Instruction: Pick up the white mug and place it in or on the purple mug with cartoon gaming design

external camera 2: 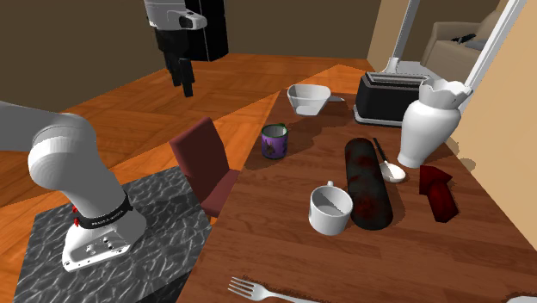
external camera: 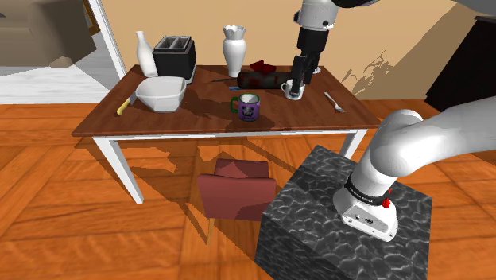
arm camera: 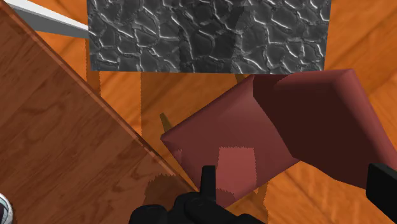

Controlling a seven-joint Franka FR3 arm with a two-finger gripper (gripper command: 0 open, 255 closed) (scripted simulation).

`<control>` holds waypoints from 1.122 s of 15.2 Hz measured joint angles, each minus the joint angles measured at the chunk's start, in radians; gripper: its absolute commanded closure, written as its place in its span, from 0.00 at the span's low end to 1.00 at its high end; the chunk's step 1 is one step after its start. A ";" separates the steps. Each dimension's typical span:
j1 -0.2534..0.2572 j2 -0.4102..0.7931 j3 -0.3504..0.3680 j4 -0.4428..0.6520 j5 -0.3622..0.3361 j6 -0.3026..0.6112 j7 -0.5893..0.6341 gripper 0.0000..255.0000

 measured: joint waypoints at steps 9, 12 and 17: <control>-0.058 0.106 -0.136 -0.012 -0.095 0.115 -0.156 0.00; -0.078 0.175 -0.193 0.007 -0.126 0.168 -0.220 0.00; -0.100 0.302 -0.278 0.052 -0.154 0.254 -0.319 0.00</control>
